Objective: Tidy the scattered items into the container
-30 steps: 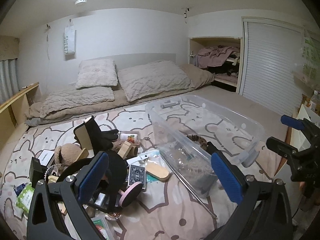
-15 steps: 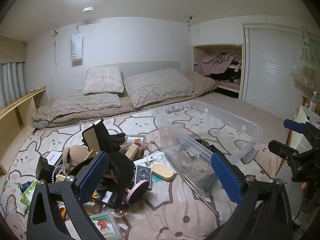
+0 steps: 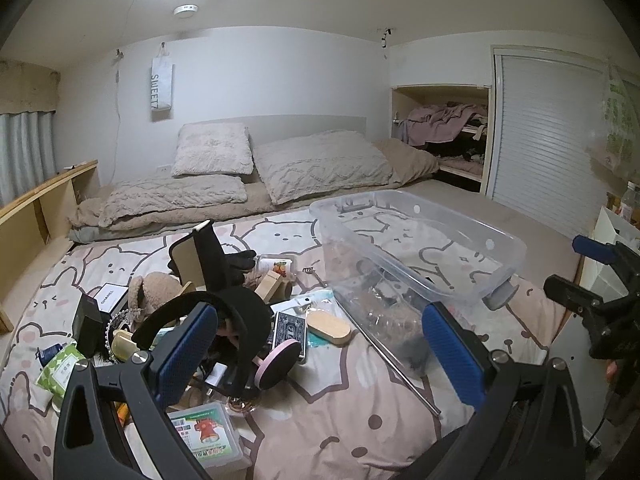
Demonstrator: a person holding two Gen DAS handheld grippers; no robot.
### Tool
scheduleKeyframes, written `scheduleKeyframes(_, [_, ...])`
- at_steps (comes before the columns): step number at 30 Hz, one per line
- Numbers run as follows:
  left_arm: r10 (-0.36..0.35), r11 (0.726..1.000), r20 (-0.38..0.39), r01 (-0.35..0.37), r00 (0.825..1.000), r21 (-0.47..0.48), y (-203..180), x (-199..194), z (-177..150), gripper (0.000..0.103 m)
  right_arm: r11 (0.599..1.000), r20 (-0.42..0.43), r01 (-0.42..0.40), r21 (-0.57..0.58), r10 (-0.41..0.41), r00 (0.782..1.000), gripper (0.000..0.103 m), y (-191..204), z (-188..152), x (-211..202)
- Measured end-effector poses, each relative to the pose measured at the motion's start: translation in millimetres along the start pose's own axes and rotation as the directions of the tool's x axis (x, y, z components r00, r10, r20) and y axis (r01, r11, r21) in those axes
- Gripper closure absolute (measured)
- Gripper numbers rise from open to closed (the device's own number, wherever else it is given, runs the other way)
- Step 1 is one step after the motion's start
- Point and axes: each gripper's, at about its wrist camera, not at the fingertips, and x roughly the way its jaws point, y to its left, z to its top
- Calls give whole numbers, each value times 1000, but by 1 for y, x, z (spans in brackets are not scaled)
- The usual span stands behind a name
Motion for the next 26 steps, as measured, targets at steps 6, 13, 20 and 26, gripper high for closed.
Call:
scheduleKeyframes(6, [-3, 1000, -3, 3, 1000, 2, -3, -2, -3, 0, 1000, -2, -2, -13, 2, 1000, 0, 5, -2, -3])
scheduleKeyframes(13, [-10, 1000, -8, 10, 1000, 2, -4, -2, -3, 0, 1000, -5, 11, -22, -11, 1000, 0, 5, -4, -3])
scheduleKeyframes(20, [-27, 1000, -7, 27, 1000, 4, -5, -2, -5, 0, 1000, -7, 10, -21, -10, 1000, 0, 6, -6, -3])
scheduleKeyframes(26, [-24, 1000, 3, 24, 1000, -1, -6, -3, -6, 0, 1000, -8, 12, -17, -12, 1000, 0, 9, -8, -4])
